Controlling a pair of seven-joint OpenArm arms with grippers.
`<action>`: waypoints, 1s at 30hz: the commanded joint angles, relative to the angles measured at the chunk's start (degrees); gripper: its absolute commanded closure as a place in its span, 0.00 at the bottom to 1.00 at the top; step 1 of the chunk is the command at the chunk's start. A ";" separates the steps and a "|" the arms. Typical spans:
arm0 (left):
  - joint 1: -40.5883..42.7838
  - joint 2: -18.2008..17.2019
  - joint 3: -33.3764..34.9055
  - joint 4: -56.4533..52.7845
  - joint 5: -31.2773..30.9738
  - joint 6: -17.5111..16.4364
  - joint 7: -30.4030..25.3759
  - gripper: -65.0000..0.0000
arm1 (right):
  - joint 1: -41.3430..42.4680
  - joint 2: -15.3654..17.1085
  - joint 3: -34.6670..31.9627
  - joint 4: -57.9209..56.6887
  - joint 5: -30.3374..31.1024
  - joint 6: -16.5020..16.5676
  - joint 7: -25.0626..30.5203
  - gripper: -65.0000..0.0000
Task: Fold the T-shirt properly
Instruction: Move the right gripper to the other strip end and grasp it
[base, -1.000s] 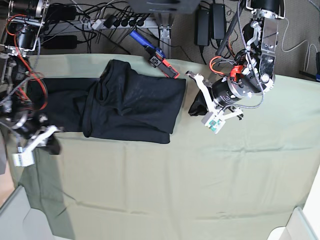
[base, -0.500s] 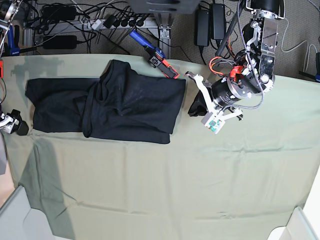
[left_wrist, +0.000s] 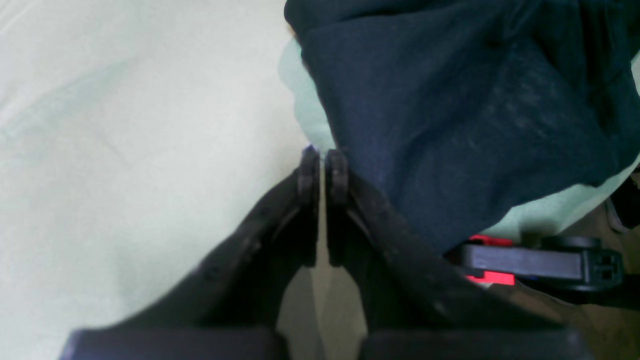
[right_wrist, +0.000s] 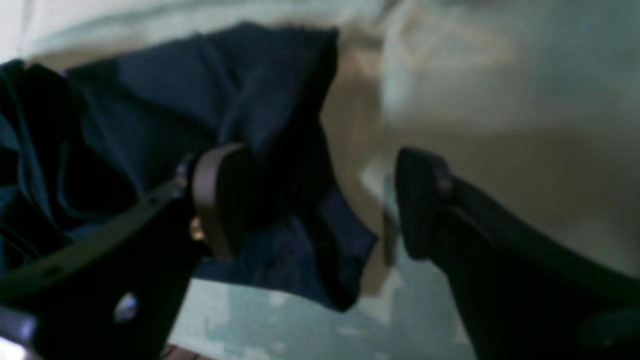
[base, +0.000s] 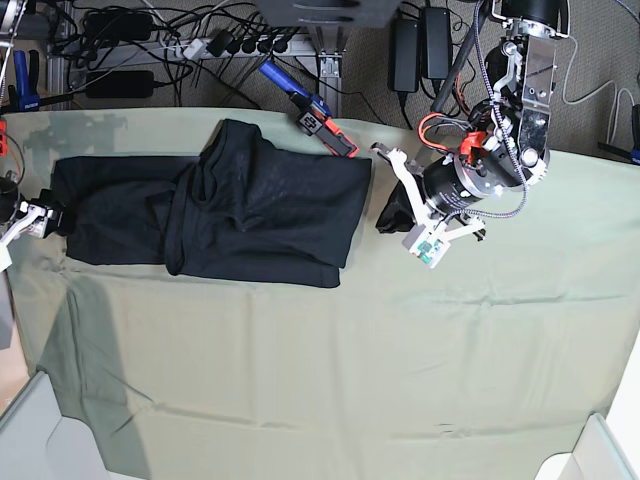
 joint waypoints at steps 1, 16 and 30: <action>-0.66 -0.17 -0.07 0.92 -0.61 -1.46 -1.42 0.96 | 0.83 1.20 0.39 0.35 1.57 4.57 1.09 0.33; -0.66 -0.15 -0.07 0.92 -0.66 -1.49 -1.44 0.96 | 0.83 -1.01 0.39 0.02 4.90 4.63 0.63 0.33; -0.63 -0.15 -0.07 0.92 -0.66 -1.49 -1.42 0.96 | 0.83 -4.66 0.39 0.02 4.04 4.63 0.70 0.33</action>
